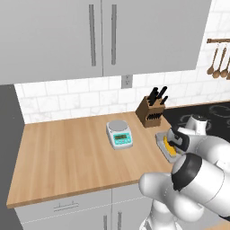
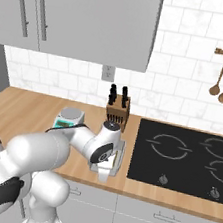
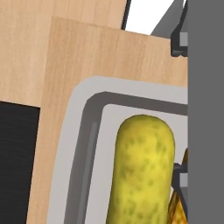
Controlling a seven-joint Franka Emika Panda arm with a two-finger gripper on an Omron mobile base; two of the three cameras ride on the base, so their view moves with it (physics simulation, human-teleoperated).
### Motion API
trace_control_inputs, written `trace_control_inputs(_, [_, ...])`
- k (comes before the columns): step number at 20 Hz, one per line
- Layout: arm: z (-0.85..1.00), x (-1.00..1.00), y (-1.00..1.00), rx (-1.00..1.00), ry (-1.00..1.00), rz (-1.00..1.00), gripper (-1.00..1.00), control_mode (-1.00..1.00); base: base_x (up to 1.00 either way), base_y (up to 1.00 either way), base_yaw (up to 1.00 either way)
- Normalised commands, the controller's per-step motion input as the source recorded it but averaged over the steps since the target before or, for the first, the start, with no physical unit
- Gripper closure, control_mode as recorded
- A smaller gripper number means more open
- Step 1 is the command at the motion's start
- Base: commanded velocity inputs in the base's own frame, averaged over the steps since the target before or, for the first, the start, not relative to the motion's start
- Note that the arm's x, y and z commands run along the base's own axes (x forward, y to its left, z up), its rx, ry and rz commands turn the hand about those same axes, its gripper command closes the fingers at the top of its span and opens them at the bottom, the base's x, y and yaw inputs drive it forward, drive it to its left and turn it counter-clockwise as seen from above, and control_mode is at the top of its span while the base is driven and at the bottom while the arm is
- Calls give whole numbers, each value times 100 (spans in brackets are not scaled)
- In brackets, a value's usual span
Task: Take the meat container that has the fish and place it on the second highest rack of the freezer. Then take the vegetable container that has the cucumber and corn and place it on the highest rack of the freezer.
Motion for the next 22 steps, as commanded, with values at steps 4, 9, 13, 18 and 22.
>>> trace_control_inputs(4, [-2,4,0,0,0,0,-100,-100,0,0,0])
trace_control_inputs(9, [0,0,0,0,0,0,-100,-100,0,0,0])
trace_control_inputs(13, [0,0,0,0,0,0,100,-100,0,0,0])
trace_control_inputs(18, [0,0,0,0,0,0,100,-100,0,0,0])
trace_control_inputs(22, [0,0,0,0,0,0,100,-100,0,0,0])
